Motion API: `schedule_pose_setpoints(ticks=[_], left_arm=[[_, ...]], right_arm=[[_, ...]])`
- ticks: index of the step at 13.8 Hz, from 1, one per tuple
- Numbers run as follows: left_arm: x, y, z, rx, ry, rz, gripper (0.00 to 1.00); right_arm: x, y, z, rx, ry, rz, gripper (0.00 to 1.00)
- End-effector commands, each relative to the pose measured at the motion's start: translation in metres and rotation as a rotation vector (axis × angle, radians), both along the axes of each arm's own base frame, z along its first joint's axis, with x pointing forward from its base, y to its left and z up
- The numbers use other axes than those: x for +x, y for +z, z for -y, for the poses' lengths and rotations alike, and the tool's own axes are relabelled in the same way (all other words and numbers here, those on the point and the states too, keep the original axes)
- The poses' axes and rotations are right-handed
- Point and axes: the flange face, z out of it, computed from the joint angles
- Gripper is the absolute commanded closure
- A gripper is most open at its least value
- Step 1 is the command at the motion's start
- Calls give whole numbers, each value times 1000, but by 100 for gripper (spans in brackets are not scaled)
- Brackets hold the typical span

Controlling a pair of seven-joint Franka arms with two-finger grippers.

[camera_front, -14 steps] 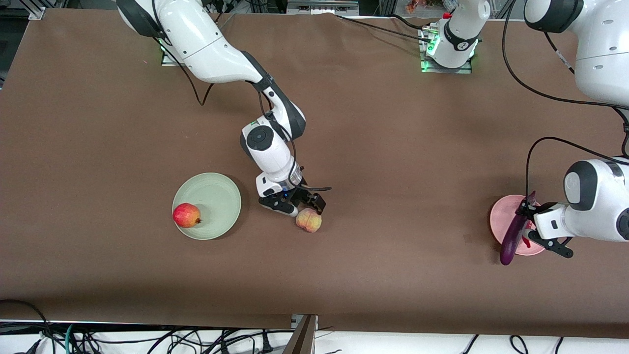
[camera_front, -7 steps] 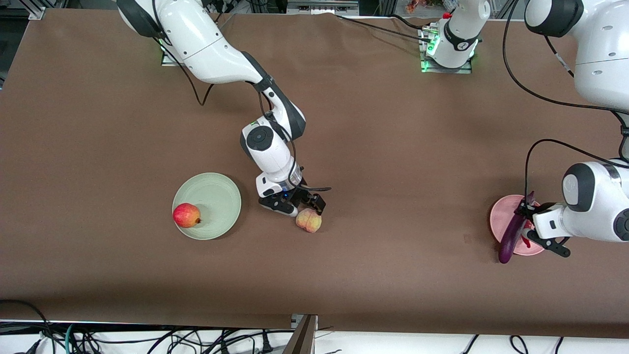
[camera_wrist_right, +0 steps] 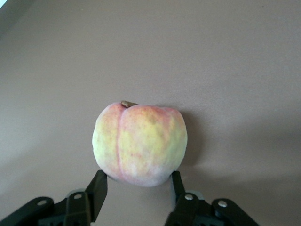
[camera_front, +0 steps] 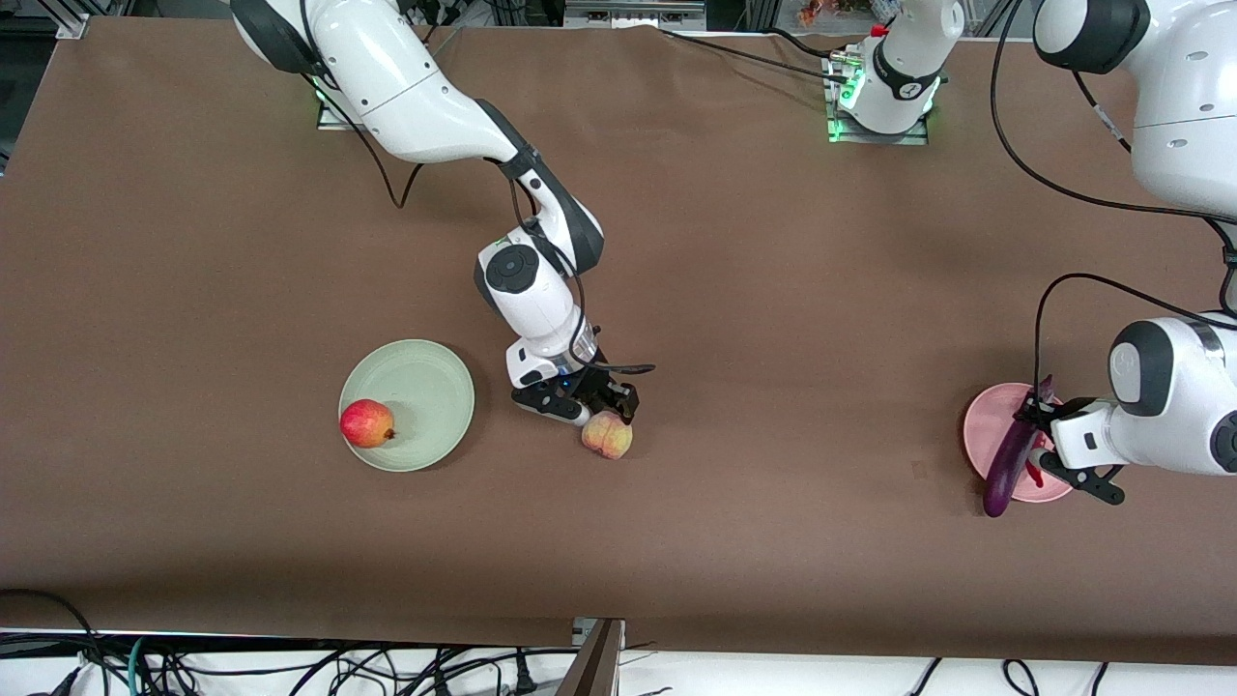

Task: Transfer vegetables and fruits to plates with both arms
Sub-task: 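Lower the eggplant onto the pink plate and open the left gripper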

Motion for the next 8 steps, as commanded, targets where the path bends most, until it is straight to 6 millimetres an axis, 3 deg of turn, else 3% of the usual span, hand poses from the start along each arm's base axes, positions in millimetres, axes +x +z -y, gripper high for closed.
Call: schedule_pose_setpoints(ticks=[1,3,8], left_arm=[[-3,1,-12,-7,-42,0,33],[-4,1,-12,-7,-42,-3,21],[-4,4,-11,-9,-44,-3,13]], right_arm=[[5,-18,9,-25,0,-1,0],[3,-16,6,-23,3,1,0],[8,-9,10,-22,2,14,0]])
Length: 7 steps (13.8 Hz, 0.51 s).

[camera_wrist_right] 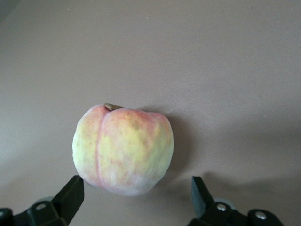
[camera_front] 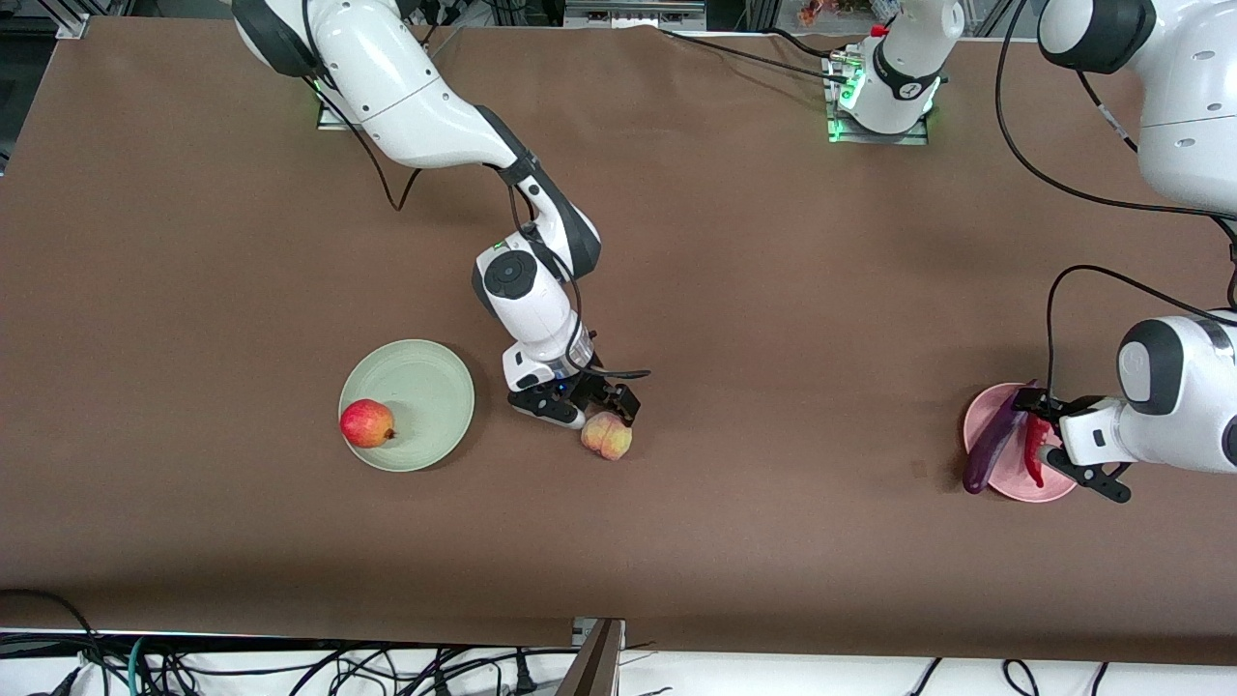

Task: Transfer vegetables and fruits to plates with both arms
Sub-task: 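Lower the eggplant onto the pink plate and open the left gripper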

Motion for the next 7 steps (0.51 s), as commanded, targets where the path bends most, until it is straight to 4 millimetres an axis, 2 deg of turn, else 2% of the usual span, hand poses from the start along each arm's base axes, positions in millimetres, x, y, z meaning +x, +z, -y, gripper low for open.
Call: schedule_pose_setpoints(ticks=[1,4,5,7], left_arm=[[-2,5,-1,2,-29,-4,13],[-3,9,2,-3,-26,-15,6],[-4,17,4,-15,-18,-26,0],[-5,42,12,-40,-3,-39,0]], right_arm=[[7,3,4,1,4,29,0],[7,5,3,15,3,52,0],[8,5,4,13,2,55,0],[10,6,6,4,7,64,0]])
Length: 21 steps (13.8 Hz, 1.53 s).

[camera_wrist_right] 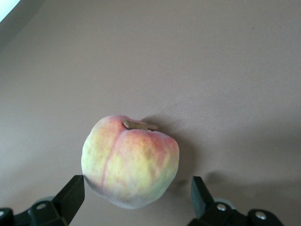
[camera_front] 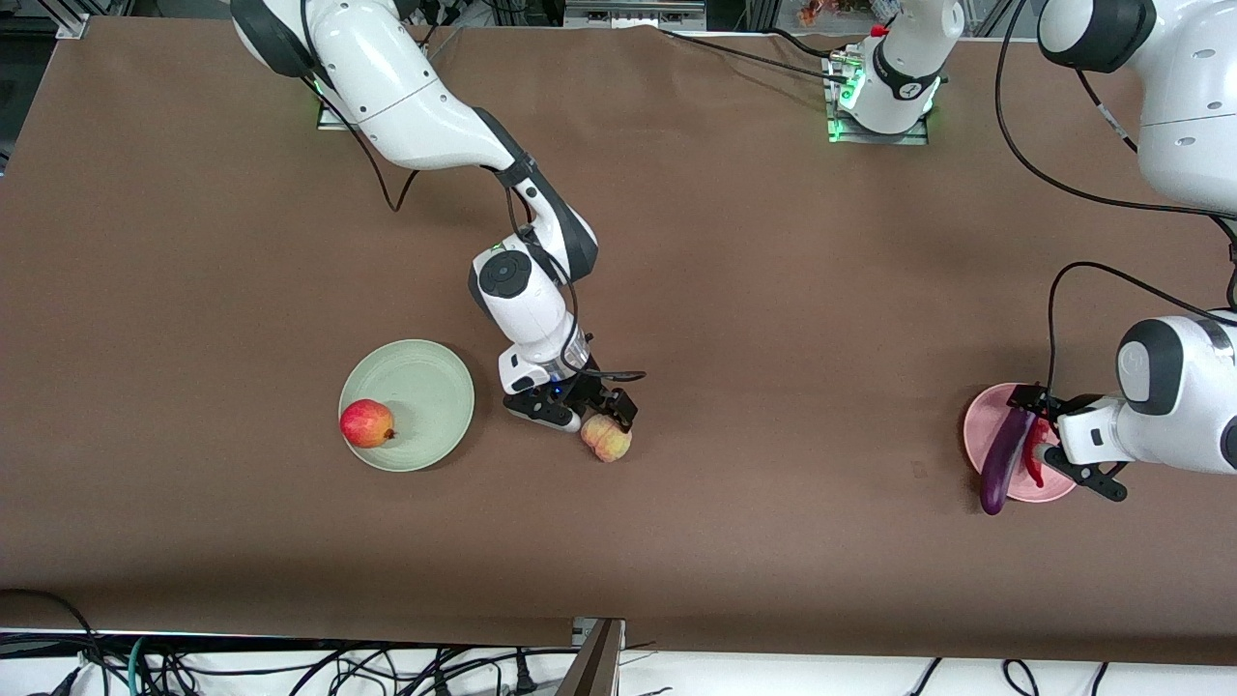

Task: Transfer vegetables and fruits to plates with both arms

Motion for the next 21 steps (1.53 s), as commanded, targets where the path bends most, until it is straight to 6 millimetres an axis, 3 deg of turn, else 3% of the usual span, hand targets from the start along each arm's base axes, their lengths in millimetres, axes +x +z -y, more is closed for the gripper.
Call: schedule_pose_setpoints(ticks=[1,4,7,9,13,16,19,21], left_arm=[[-3,50,14,-21,-3,-9,0],[-6,107,45,-6,45,1,0],[-24,192,82,57,112,8,0],[-41,244,98,85,150,21,0],[-87,337,161,165,308,61,0],[-119,364,181,148,325,80,0],[-148,349,183,152,347,129,0],[-145,347,185,145,392,144,0]], right_arm=[[4,2,1,-3,11,28,0],[11,6,7,15,0,75,0],[14,7,11,19,0,104,0],[17,8,15,12,-2,113,0],[17,-1,13,13,-3,112,0],[20,-4,4,25,3,128,0],[18,-7,2,26,4,126,0],[20,-10,2,35,3,142,2]])
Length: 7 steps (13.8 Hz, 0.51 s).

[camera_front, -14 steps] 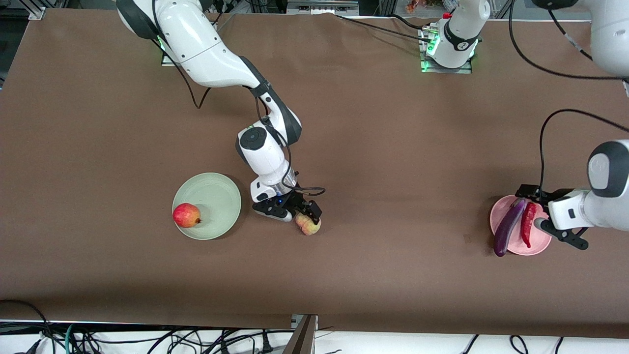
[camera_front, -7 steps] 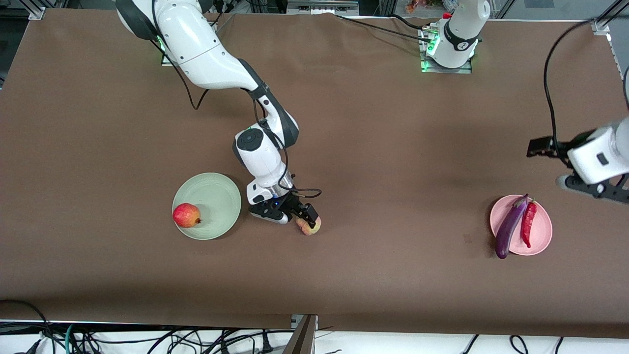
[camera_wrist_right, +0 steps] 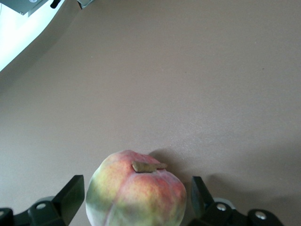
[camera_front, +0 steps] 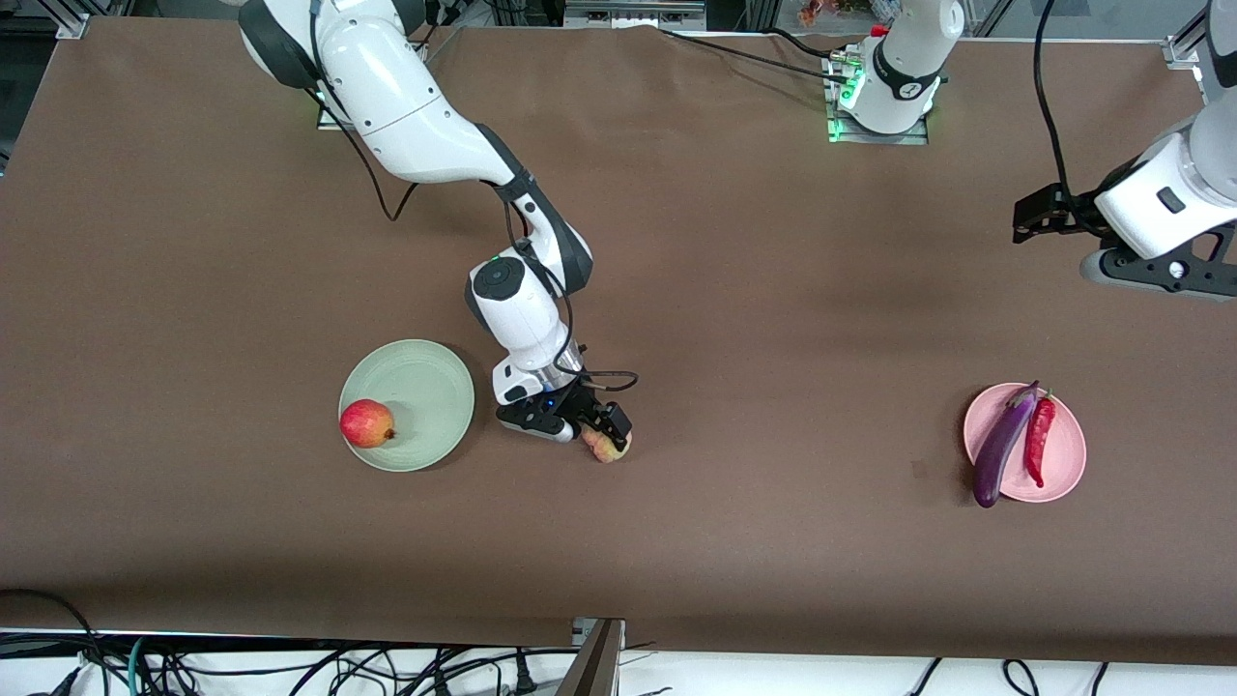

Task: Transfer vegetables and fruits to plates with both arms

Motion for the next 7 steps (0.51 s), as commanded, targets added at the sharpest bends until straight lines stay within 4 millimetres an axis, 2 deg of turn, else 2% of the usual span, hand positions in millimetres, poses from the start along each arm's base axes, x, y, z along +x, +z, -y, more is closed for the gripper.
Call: schedule_pose_setpoints(ticks=[1,2,3,4,6,7], left_arm=[[-9,-4,2,-21,52,44,0],[-5,-5,2,-34,53,55,0],[-3,-6,3,-41,55,57,0],[-3,-6,3,-42,57,58,0],[-4,-6,8,-57,63,56,0],[-5,-4,13,-75,63,64,0]], right_arm=[[4,-8,-6,14,13,41,22],[4,-8,-6,16,14,46,51],[4,-8,-5,12,19,49,68],[5,-7,-5,12,21,51,73],[8,0,-3,7,19,43,75],[11,12,-1,0,16,30,76]])
